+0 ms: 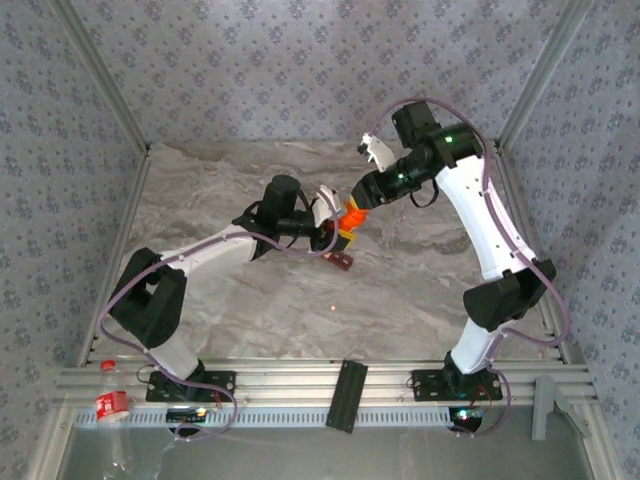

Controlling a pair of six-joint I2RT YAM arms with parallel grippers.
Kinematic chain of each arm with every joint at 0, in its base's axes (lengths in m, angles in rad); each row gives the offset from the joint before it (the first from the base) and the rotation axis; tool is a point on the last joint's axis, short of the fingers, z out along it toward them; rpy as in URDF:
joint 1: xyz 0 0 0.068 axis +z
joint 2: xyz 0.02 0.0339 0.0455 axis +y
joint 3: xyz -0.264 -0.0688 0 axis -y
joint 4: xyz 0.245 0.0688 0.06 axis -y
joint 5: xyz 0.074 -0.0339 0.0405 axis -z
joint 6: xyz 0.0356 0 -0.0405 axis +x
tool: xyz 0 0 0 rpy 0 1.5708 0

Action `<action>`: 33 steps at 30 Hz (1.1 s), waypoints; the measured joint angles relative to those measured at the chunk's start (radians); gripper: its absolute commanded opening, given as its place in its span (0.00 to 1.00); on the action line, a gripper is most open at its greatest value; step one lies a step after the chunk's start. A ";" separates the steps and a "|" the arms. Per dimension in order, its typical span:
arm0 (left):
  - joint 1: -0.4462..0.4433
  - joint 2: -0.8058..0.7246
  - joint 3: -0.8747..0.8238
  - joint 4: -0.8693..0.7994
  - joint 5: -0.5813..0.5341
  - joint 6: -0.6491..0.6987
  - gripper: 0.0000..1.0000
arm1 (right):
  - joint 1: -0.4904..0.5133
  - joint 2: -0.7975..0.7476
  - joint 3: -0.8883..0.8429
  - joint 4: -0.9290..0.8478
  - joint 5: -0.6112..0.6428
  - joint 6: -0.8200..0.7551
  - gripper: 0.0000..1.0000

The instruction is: Sort the pills into containers

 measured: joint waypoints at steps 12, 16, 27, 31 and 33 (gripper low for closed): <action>0.000 0.000 0.002 -0.018 0.000 0.019 0.00 | 0.000 -0.005 -0.035 -0.005 0.001 -0.008 0.35; 0.000 0.000 0.002 -0.020 0.000 0.021 0.00 | 0.000 -0.005 -0.039 -0.005 0.000 -0.008 0.35; 0.000 -0.018 0.002 -0.037 -0.005 0.042 0.00 | 0.000 -0.005 -0.052 -0.006 -0.007 -0.022 0.35; 0.000 -0.026 0.002 -0.053 -0.006 0.051 0.00 | 0.000 -0.006 -0.055 -0.009 -0.016 -0.023 0.35; -0.001 -0.029 0.002 -0.061 -0.007 0.058 0.00 | 0.003 -0.006 -0.055 -0.013 -0.019 -0.024 0.36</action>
